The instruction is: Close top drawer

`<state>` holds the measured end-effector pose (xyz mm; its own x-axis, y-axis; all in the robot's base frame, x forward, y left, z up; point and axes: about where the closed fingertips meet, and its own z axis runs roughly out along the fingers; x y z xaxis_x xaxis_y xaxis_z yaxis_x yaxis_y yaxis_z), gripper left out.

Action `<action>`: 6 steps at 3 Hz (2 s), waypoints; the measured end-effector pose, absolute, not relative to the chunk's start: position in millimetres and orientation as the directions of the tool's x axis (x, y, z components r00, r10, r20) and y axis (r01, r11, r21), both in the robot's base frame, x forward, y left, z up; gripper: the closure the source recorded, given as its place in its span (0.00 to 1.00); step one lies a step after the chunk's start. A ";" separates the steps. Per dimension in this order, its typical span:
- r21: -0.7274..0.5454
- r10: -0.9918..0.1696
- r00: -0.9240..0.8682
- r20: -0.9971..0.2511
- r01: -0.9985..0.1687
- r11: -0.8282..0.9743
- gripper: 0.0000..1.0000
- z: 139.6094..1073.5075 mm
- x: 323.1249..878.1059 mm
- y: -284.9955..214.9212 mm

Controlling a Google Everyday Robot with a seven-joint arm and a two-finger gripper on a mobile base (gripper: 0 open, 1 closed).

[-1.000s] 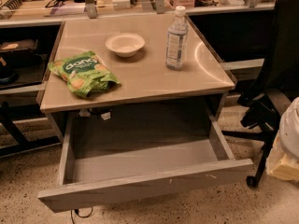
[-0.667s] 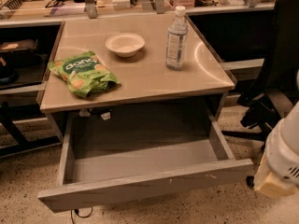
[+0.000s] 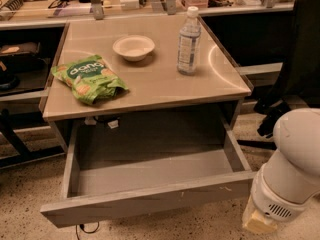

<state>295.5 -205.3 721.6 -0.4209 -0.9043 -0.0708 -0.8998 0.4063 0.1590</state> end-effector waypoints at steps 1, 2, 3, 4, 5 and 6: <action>0.179 -0.907 -0.411 -0.090 -0.903 0.391 1.00 694.1 307.7 -197.6; 0.177 -0.913 -0.391 -0.113 -0.912 0.369 1.00 677.0 330.4 -187.4; 0.171 -0.919 -0.375 -0.124 -0.920 0.353 1.00 666.2 351.2 -178.7; 0.168 -0.923 -0.365 -0.125 -0.924 0.343 1.00 659.4 369.0 -170.8; 0.168 -0.923 -0.364 -0.125 -0.925 0.342 0.81 659.2 369.4 -170.3; 0.168 -0.923 -0.364 -0.125 -0.925 0.342 0.58 659.2 369.4 -170.3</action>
Offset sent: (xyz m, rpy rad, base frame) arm 0.0656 0.0314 -0.0653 0.0740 -0.0128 0.0590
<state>369.4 -170.3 659.2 -0.3638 -0.9230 -0.1253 -0.9247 0.3416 0.1680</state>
